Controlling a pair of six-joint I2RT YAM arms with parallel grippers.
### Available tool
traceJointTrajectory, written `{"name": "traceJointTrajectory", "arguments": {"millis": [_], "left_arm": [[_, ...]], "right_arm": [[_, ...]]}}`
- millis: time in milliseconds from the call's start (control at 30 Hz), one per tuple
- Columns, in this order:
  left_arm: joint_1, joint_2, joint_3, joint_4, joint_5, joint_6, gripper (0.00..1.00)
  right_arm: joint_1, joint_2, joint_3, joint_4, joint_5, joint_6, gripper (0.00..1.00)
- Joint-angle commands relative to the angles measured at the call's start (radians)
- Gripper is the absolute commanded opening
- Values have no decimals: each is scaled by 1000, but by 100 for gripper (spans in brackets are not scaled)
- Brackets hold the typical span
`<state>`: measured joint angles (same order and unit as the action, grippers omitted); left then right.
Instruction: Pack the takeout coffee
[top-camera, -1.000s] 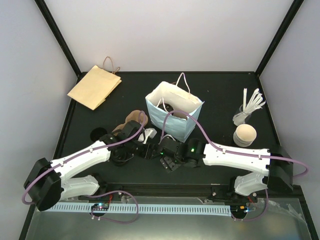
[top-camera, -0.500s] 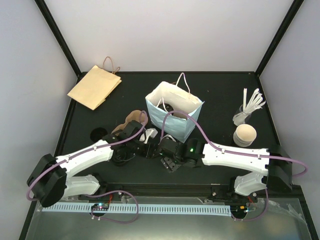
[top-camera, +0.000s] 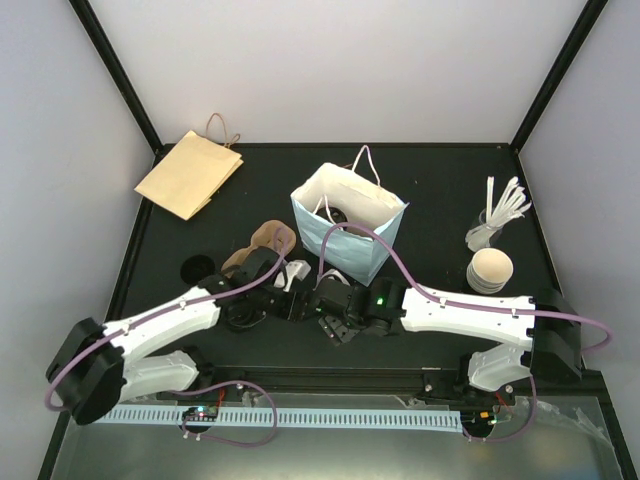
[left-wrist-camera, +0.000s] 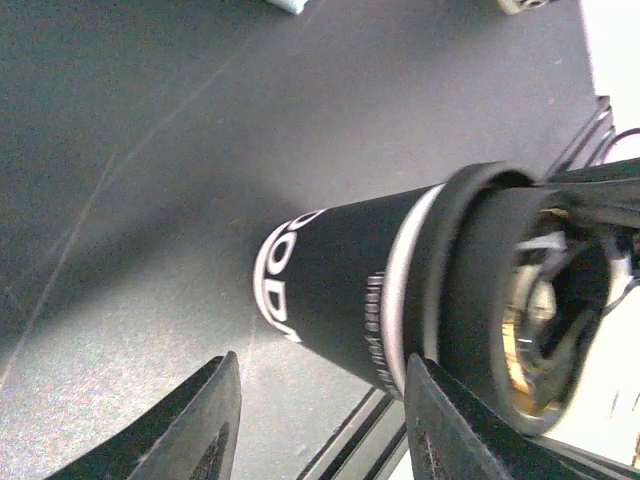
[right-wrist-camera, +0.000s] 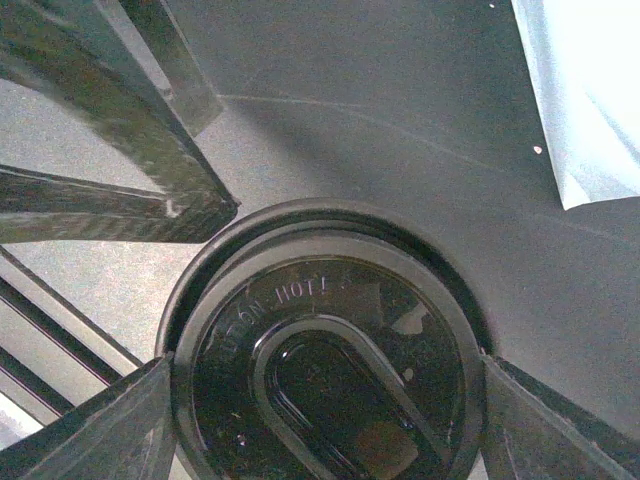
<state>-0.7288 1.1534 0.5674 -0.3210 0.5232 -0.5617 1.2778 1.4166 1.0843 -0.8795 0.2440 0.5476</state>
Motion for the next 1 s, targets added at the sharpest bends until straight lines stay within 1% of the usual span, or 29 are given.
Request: {"name": "traceJointTrajectory", "arguments": {"millis": [0,67,167,233,500,700,800,967], "left_arm": [[-3,-86,48,-5,-22,4,48],[-3,-93,51,7,11,8,53],[-4,-82,45,46,84,4,65],[-4,-65,44,57,92,3,70],[-23,65,60,77,116,10,72],[-29,107,79,36,86,31,73],[-29,114,83,15,66,41,73],[-28,96,92,0,54,44,72]], "right_arm": [[5,-13,9,4,40,4,79],[6,-22,6,12,42,3,79],[5,-30,6,20,41,0,79],[6,-30,6,22,41,-1,79],[6,-33,1,27,48,1,79],[6,-45,-1,33,53,4,83],[6,-60,2,36,58,3,84],[6,-88,16,27,79,9,91]]}}
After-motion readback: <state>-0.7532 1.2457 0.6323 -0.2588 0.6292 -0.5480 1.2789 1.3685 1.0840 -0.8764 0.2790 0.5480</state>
